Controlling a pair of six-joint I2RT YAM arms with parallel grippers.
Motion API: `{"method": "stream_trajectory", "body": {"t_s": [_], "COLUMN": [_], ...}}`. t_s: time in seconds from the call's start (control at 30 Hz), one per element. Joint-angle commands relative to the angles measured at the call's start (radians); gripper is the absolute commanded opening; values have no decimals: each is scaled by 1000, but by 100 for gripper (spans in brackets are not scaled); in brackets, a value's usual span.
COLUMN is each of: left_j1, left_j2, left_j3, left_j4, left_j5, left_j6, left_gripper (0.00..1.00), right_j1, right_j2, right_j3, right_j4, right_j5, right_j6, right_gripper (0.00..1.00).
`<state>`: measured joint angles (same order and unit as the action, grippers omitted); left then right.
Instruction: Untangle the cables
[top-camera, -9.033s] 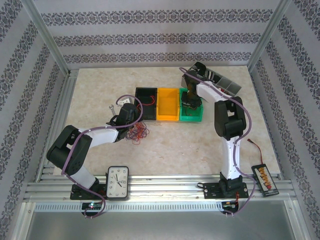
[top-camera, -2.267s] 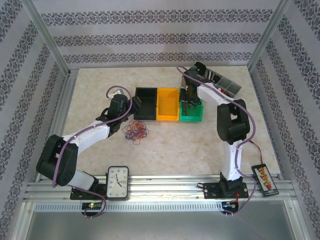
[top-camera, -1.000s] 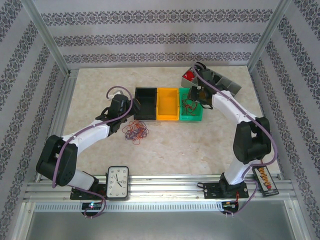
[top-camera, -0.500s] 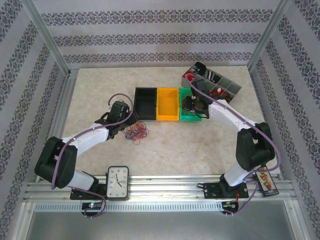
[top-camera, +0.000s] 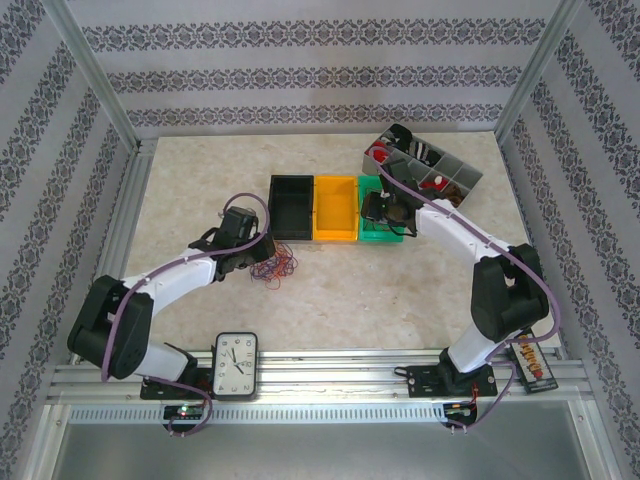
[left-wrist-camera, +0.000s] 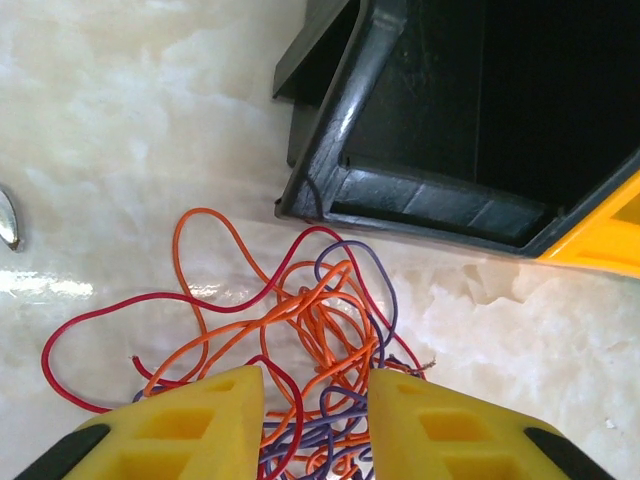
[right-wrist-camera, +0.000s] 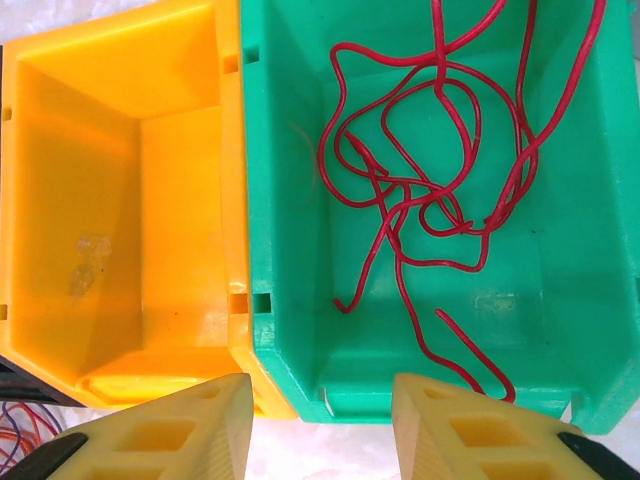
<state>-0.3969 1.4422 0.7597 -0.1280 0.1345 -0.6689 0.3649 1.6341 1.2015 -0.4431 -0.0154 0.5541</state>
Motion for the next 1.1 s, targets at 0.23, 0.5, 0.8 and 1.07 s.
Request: {"method": "stream_trajectory", "body": {"t_s": [0.23,0.5,0.8,1.07], "left_j1": [11,12,15,42], "left_j2": [27,101,-4,-123], "left_j3": [2,12,-38,-73], "left_j4": [-49,20,108,157], "left_j5": [-3,18,34,69], "left_j6": [42,63,11,-68], "left_gripper": [26,8,0,0], "right_j1": [18,173,324,387], "right_j2": [7,50,229,485], "right_j3": [6,21,179,444], "right_j4": [20,25,-12,-139], "right_j5": [-60,-152,-311,-433], "right_j6": [-15,-135,-253,-298], "right_gripper": [42,42,42,40]}}
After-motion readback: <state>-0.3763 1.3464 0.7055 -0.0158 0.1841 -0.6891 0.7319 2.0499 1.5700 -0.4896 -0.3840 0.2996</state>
